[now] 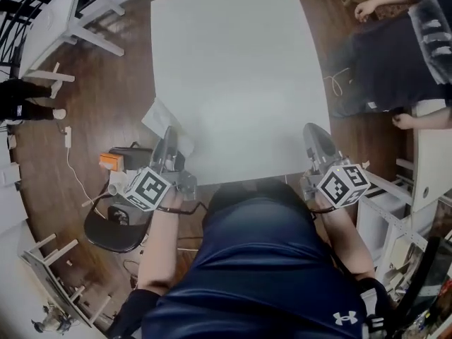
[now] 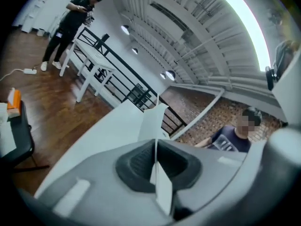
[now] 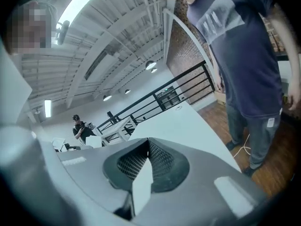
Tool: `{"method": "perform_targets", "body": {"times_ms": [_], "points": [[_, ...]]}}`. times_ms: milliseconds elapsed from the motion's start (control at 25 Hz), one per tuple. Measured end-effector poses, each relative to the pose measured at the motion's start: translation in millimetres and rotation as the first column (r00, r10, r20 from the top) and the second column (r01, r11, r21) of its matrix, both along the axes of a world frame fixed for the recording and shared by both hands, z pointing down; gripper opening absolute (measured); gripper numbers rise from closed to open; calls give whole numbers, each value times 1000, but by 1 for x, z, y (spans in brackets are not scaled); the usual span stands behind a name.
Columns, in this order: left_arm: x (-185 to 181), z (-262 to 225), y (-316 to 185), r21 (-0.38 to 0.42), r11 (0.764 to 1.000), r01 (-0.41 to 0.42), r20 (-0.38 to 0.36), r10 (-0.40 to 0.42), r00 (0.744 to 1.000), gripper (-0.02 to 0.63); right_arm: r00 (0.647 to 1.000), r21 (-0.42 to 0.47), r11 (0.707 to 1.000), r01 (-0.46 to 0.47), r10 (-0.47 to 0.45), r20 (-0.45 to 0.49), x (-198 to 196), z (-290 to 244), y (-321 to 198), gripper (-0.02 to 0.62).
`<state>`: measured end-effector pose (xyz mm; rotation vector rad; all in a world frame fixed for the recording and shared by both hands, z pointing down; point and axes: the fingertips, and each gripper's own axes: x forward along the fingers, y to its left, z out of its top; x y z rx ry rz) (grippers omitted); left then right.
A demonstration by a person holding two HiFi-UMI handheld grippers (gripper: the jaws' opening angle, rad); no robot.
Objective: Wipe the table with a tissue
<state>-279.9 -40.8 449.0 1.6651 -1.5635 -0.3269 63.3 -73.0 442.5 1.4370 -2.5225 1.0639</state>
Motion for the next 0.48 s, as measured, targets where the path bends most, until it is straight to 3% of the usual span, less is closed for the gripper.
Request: {"method": "perform_targets", "body": {"times_ms": [200,480], "points": [[-38,-5,31,2,999,40,41,-40,998,6,997,87,996,8,-1,-76,-17,-22,-5,11],[-38,-10,37,17,1000,7,31,-8,999,6,993,142,990,14,4,-121,-25,-38,-6,11]]}}
